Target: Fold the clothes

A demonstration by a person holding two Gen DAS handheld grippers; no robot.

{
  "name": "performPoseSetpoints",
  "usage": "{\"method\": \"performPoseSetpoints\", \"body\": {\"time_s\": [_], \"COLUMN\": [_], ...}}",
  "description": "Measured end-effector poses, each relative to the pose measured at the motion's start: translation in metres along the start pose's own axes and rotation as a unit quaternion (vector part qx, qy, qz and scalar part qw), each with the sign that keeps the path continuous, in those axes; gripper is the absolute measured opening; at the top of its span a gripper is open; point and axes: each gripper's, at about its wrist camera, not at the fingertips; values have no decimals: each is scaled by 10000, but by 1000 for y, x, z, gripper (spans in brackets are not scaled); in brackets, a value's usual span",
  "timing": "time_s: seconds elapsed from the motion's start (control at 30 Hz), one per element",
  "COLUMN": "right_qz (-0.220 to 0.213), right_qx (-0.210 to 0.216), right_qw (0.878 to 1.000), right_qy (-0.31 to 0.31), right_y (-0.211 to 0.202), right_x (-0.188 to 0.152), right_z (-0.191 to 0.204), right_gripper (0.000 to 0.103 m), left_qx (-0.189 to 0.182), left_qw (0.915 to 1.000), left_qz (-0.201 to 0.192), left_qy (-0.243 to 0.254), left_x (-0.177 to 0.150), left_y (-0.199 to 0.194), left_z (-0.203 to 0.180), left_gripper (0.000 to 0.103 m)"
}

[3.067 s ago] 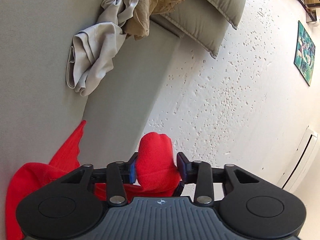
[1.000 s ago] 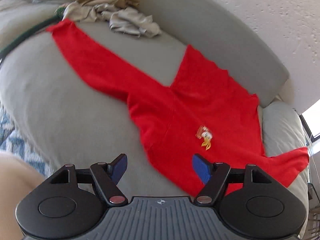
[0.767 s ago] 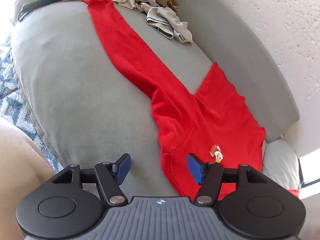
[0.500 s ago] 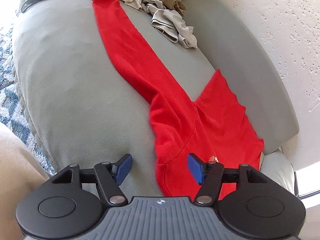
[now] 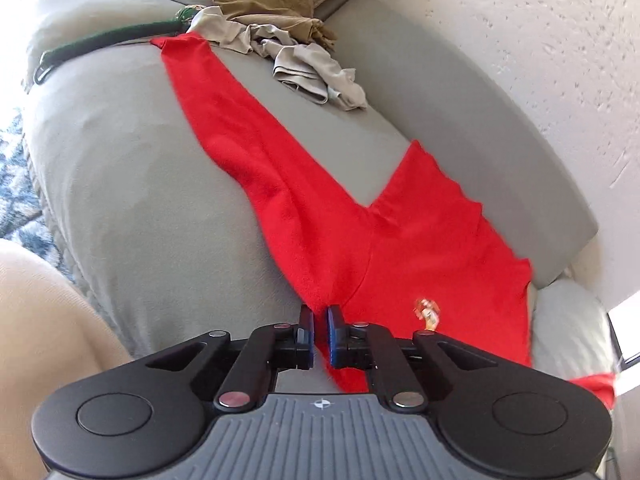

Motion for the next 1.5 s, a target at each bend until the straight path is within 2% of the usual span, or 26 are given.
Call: {"method": "performPoseSetpoints", "body": {"time_s": [0.03,0.1,0.2,0.23,0.27,0.3,0.33,0.4,0.47,0.53,0.6,0.7,0.83,0.93,0.97,1.03,1.07,1.13,1.23,1.27,1.33,1.37,1.4,1.43,1.5], "right_qz": [-25,31,93,72,45,40,37,38,49,62,54,135,154,160,163,194,214,238,248,245,244,244,225,204,104], "right_qx": [-64,-130,-140,-176,-222,-221,-213,-199,-187,-159,-135,-115,-105,-106,-110,-106,-94,-70,-37,-35,-26,-24,-42,-63,-110], "right_qw": [10000,9999,9999,9998,9997,9997,9998,9998,9998,9999,9999,9998,9996,9997,9997,9997,9996,9996,9995,9995,9995,9995,9994,9994,9995], "right_qy": [4,57,-29,-77,-85,-45,1,48,39,-23,-55,-83,-200,-177,-160,-125,-127,-161,-195,-198,-212,-220,-243,-268,-286], "right_y": [2,7,9,8,8,8,8,7,8,7,8,11,8,8,8,9,9,9,8,8,10,10,11,12,12], "right_x": [1,4,4,4,5,6,7,8,7,7,6,3,-1,0,0,0,0,-1,0,1,1,1,1,1,2], "right_z": [0,-1,2,2,1,0,-1,-3,-3,-1,2,5,9,7,6,6,6,7,8,8,8,9,10,11,13], "right_gripper": [79,79,79,79,79,79,79,79,79,79,79,79,79,79,79,79,79,79,80,80,80,80,80,80,80], "left_qx": [77,10,-4,-36,-61,-6,5,-163,-428,-682,-1245,-1479,-1773,-1753,-1743,-1656,-1562,-1214,-904,-678,-227,-3,181,274,253], "left_qw": [9996,9989,9996,9994,9989,9979,9967,9910,9833,9796,9663,9460,9124,9036,9005,9000,9053,9277,9469,9540,9658,9711,9824,9910,9985], "left_qz": [258,359,203,85,-29,-82,-78,236,225,144,154,151,138,-174,-272,-330,-324,-334,-637,-644,-656,-644,-428,-176,199], "left_qy": [-57,-302,-196,-325,-458,-639,-804,-1308,-1757,-1885,-2250,-2879,-3686,-3906,-3974,-4018,-3937,-3515,-3019,-2848,-2499,-2297,-1811,-1295,-451], "left_x": [-3,-6,1,6,11,19,25,35,37,38,37,33,29,38,41,46,49,60,74,78,86,91,98,100,84], "left_y": [8,12,2,0,-1,2,8,30,36,40,50,65,84,86,86,88,86,69,30,17,-9,-21,-21,-22,-28], "left_z": [2,11,11,15,19,24,30,47,58,60,64,70,79,87,90,95,98,97,95,96,98,98,90,80,58], "left_gripper": [6,10,10,10,17,36,42,42,46,47,44,42,41,40,34,15,2,1,1,1,7,19,30,34,37]}}
Point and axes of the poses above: each gripper's, at about its wrist camera, not at the fingertips, and y roughly the way its jaws point, z to its left, x to its top, and after that the axes turned 14 degrees about y, right-handed
